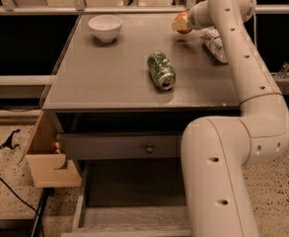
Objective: Place apple into middle drawer
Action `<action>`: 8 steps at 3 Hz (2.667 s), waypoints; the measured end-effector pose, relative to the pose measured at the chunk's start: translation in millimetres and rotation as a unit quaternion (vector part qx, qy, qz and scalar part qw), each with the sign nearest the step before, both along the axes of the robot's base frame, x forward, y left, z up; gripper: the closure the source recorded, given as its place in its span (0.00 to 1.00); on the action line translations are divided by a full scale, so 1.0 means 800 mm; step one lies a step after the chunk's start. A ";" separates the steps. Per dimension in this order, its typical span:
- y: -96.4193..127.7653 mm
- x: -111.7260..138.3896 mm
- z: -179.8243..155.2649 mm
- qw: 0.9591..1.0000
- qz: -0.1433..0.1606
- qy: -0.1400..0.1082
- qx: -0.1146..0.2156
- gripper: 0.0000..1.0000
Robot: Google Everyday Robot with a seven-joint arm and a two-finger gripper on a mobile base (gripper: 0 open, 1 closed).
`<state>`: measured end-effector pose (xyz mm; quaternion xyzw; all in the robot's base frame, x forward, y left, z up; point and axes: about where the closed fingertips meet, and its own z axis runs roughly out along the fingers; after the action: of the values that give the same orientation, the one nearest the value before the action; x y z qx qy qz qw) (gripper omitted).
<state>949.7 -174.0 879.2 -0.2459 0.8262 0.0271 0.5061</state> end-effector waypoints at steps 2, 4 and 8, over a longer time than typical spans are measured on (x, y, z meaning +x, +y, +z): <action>-0.029 -0.029 0.036 1.000 0.013 -0.005 -0.023 1.00; -0.056 -0.093 0.069 0.999 0.035 0.016 -0.029 1.00; -0.079 -0.223 0.107 0.994 0.107 -0.024 -0.017 1.00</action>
Offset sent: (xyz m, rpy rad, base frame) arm -0.0661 -0.0337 0.0401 -0.0724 -0.0224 0.0340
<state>771.1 -237.6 964.9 -0.3420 0.7832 0.0605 0.5158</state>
